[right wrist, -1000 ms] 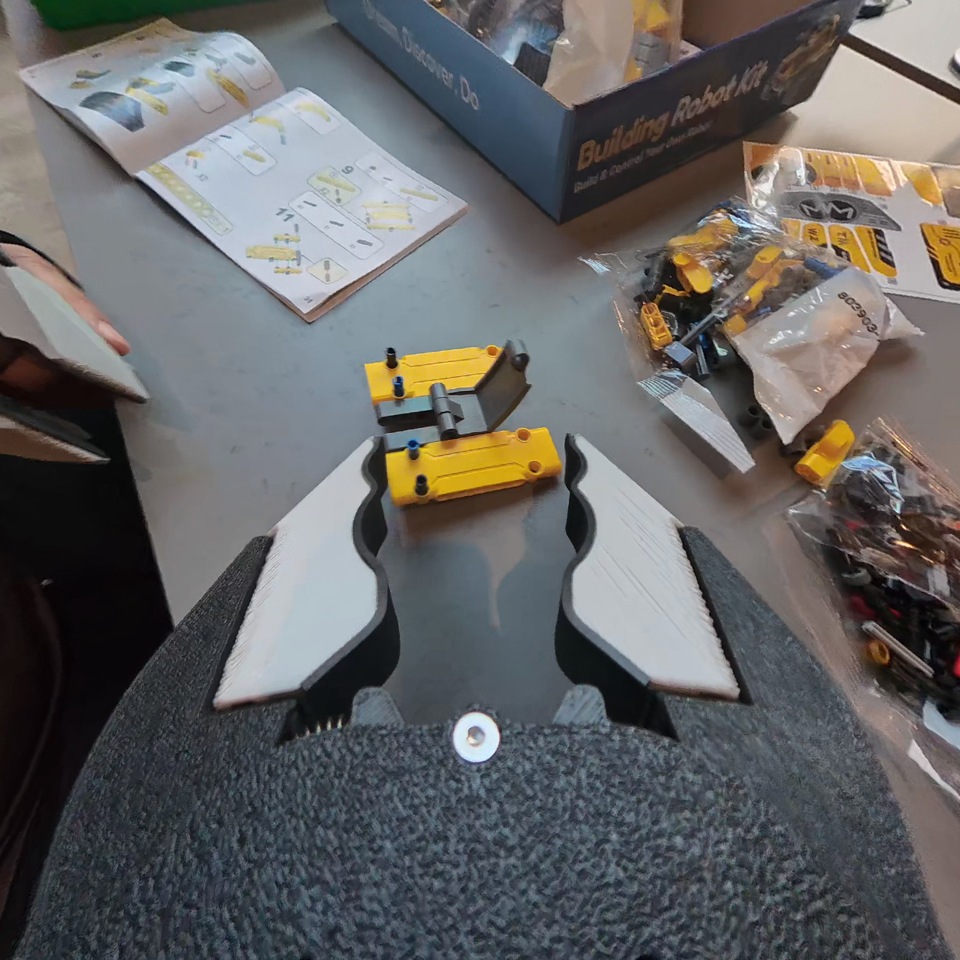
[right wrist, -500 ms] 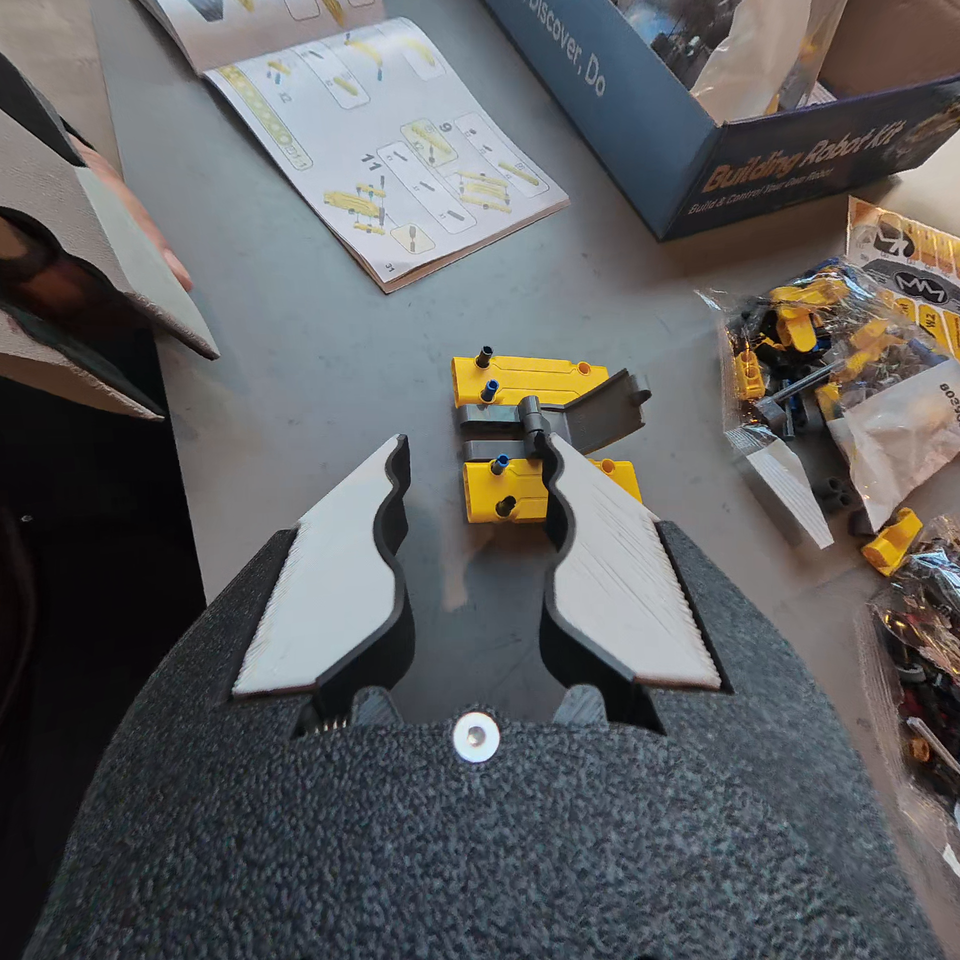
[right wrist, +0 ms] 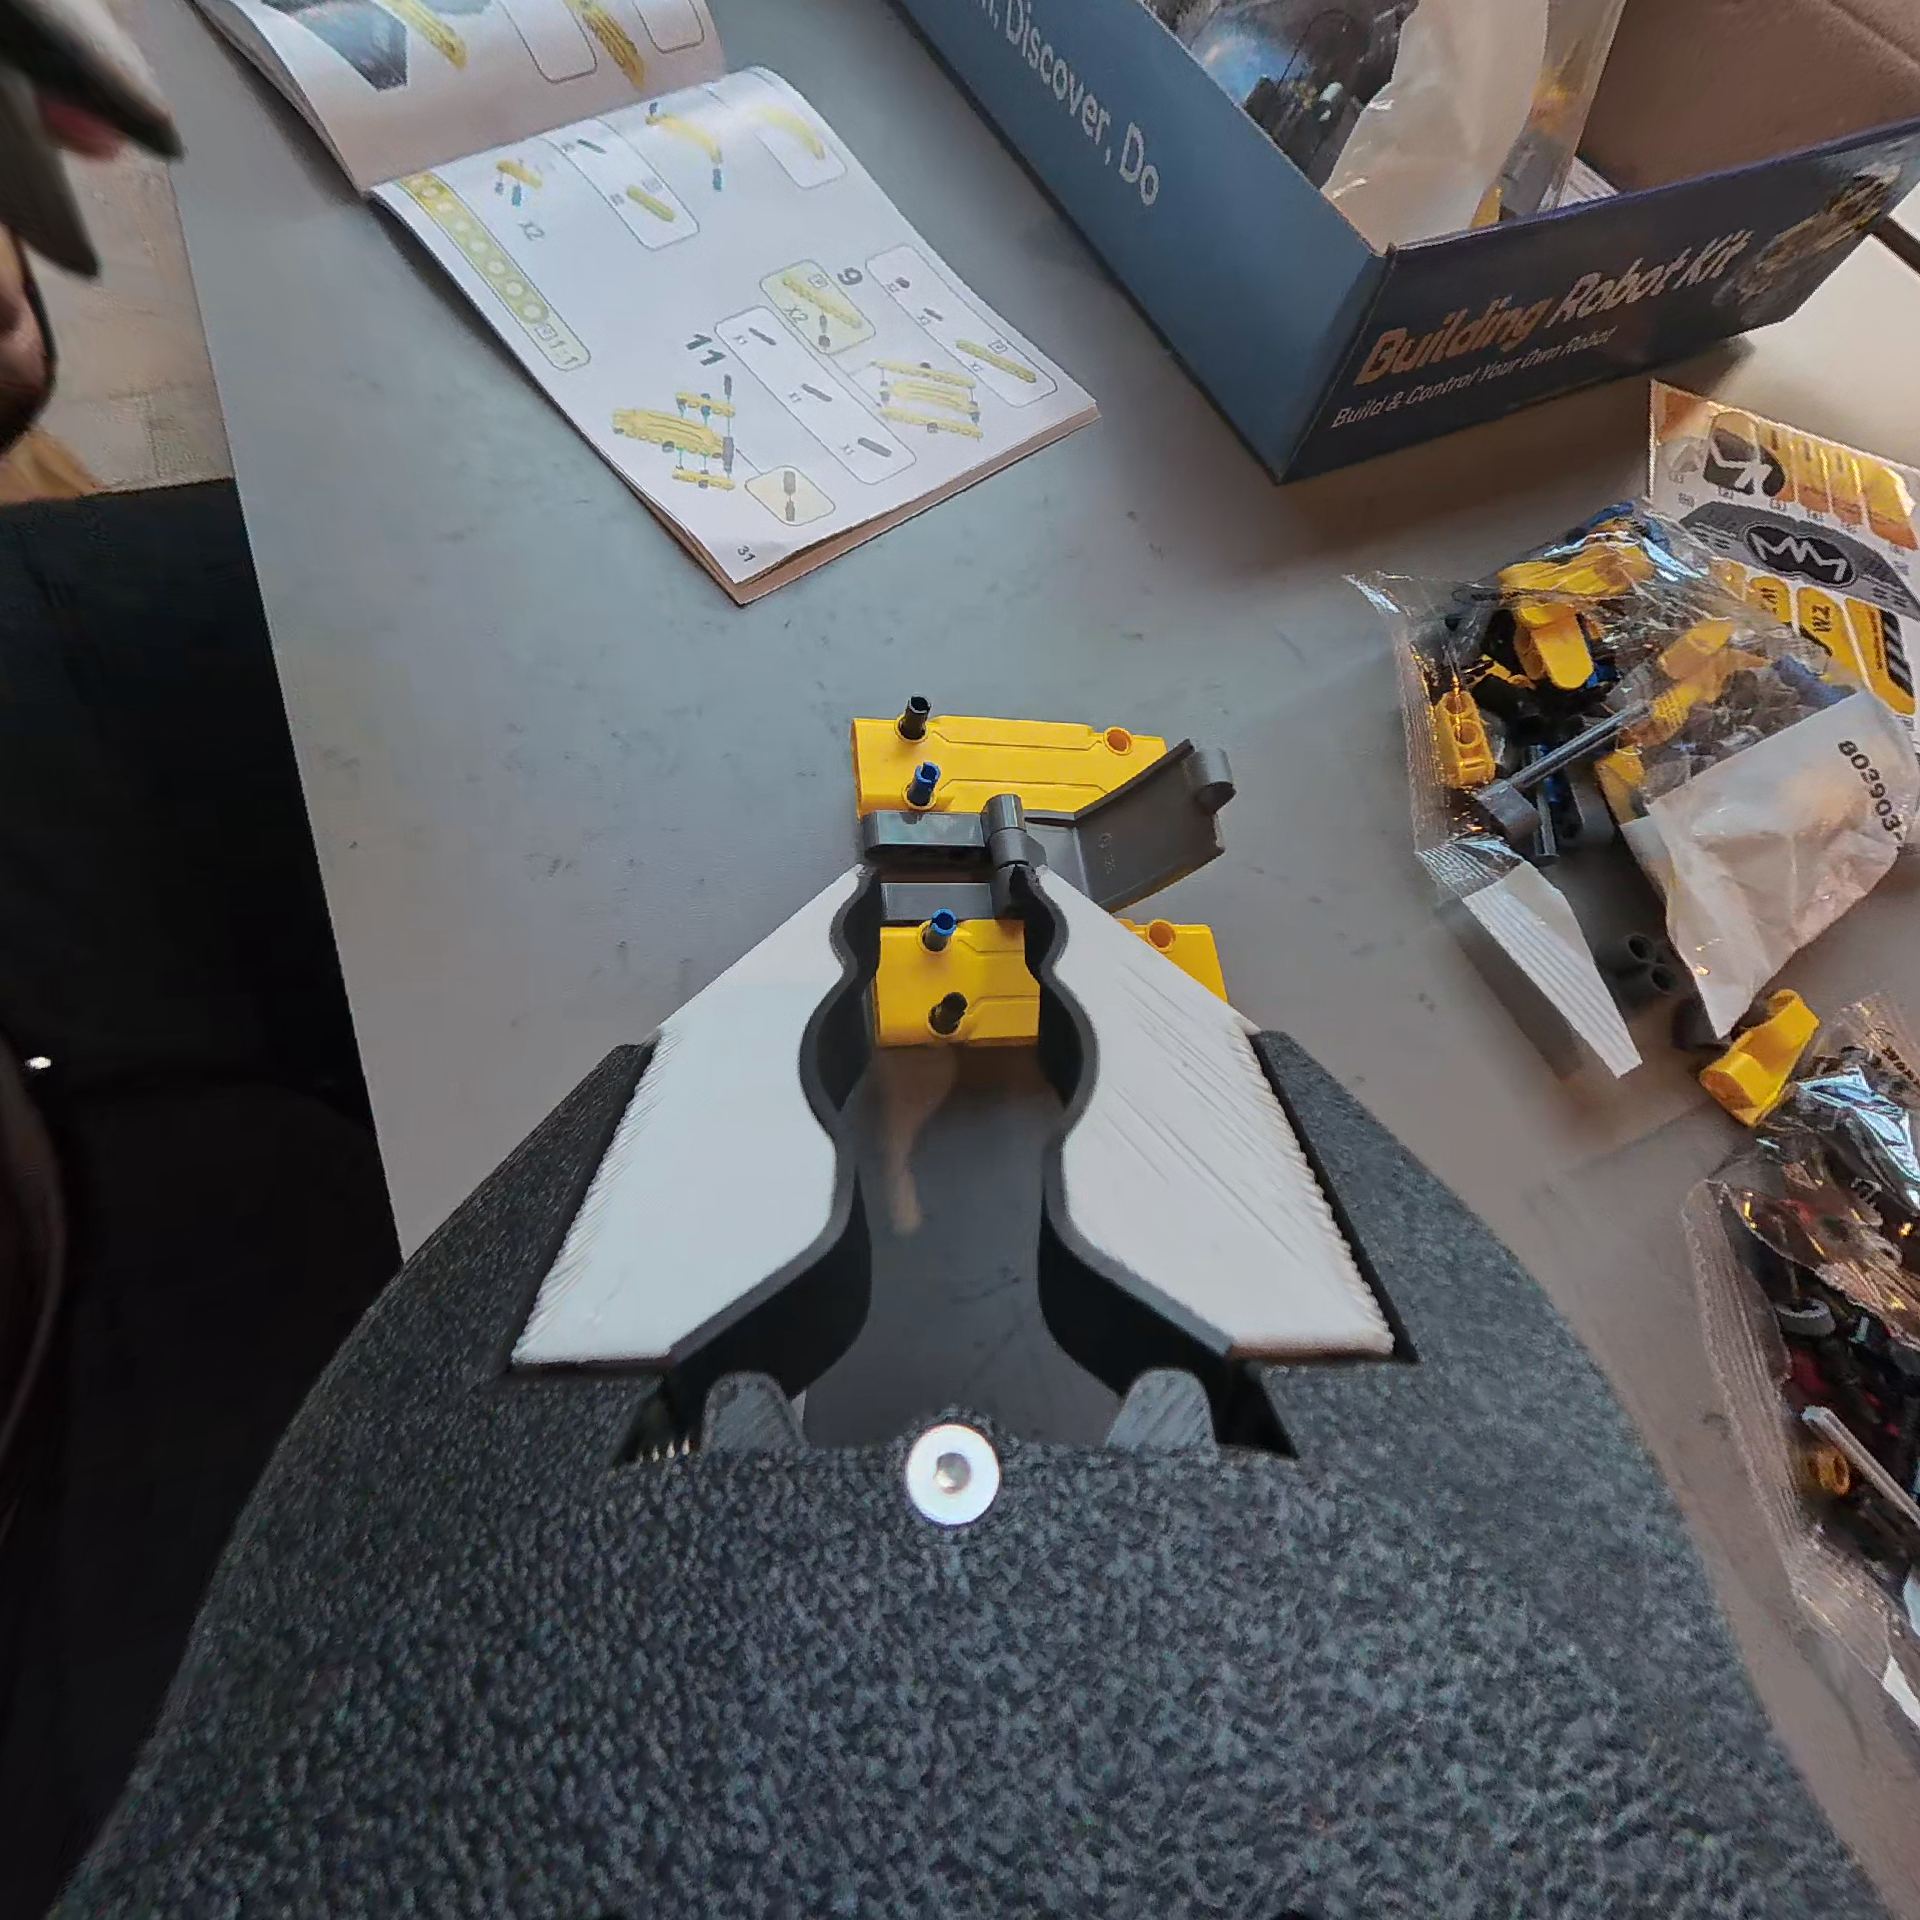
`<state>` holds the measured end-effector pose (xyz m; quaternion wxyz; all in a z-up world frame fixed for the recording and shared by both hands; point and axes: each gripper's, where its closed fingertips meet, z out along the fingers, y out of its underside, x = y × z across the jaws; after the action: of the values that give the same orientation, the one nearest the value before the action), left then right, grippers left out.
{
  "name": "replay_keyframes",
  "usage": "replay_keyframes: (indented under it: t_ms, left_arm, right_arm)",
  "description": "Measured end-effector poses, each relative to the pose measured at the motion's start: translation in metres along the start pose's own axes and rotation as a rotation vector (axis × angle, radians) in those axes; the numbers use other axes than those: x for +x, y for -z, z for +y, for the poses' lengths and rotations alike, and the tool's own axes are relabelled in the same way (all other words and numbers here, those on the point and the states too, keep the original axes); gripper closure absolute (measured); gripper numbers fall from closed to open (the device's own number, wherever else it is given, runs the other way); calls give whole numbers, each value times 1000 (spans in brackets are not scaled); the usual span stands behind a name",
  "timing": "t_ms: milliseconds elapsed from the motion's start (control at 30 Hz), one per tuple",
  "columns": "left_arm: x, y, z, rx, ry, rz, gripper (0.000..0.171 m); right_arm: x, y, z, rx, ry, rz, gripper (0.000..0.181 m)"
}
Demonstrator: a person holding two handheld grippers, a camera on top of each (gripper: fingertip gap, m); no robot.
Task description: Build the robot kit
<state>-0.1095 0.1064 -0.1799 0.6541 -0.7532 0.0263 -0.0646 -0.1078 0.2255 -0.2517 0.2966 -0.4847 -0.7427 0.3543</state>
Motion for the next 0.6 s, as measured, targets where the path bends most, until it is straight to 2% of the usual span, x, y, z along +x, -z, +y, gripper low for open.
replay_keyframes:
  t_ms: [133, 267, 400, 467, 600]
  left_arm:
    - [-97, 54, 13, -158, -50, -396, 152]
    - [-164, 115, 43, -276, 14, -659, 156]
    - [-181, 150, 75, -408, 25, -768, 159]
    - [-173, 154, 89, -421, 56, -749, 171]
    - [-168, 160, 96, -410, 45, -768, 171]
  right_arm:
    - [0, 1, -1, 6, -10, -12, 149]
    - [-2, 1, -1, 11, -16, -27, 140]
    - [-2, 1, -1, 8, -22, -39, 139]
    - [-2, 2, -2, 15, -17, -36, 139]
    - [-3, 1, -2, 12, -19, -45, 139]
